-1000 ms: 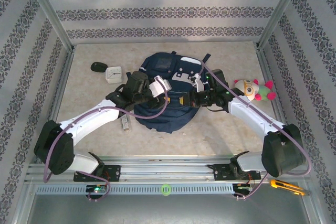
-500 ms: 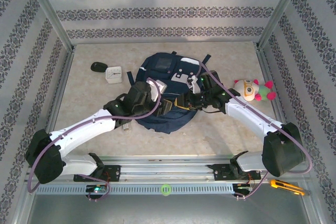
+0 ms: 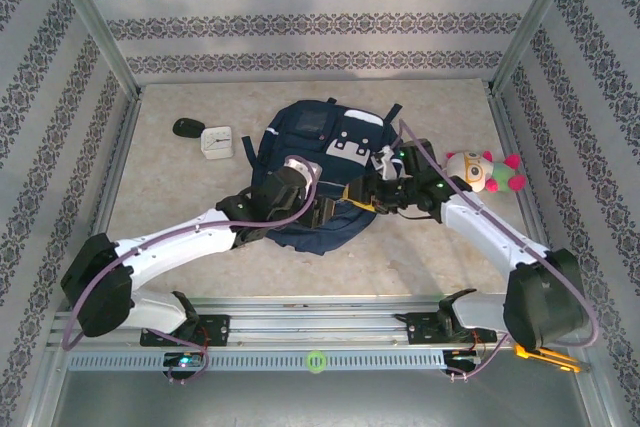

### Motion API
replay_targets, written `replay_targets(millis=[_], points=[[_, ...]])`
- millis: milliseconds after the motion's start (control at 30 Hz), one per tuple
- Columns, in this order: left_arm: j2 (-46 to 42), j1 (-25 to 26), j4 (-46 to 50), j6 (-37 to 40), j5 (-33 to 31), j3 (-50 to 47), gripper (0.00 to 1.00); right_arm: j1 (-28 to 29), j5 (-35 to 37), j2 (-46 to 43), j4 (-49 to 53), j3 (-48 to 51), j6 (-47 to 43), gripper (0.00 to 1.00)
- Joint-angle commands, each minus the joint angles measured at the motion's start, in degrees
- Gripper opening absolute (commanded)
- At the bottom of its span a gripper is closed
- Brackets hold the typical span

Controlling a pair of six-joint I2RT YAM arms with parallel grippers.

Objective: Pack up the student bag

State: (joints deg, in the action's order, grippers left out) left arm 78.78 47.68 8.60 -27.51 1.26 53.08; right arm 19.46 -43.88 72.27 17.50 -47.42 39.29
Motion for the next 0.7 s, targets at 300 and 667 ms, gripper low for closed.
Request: replay_targets(millis=[300,667], points=[[7.74,1.95,1.07,-2.23,2.83,5.01,0.58,-2.46,1.72,3.42,-1.33,0.14,0.18,0.52],[0.21,2.99,3.53,-3.34,-0.95,0.06,0.59,-1.93,5.63,8.18,-3.03,0.92,1.02,0.54]])
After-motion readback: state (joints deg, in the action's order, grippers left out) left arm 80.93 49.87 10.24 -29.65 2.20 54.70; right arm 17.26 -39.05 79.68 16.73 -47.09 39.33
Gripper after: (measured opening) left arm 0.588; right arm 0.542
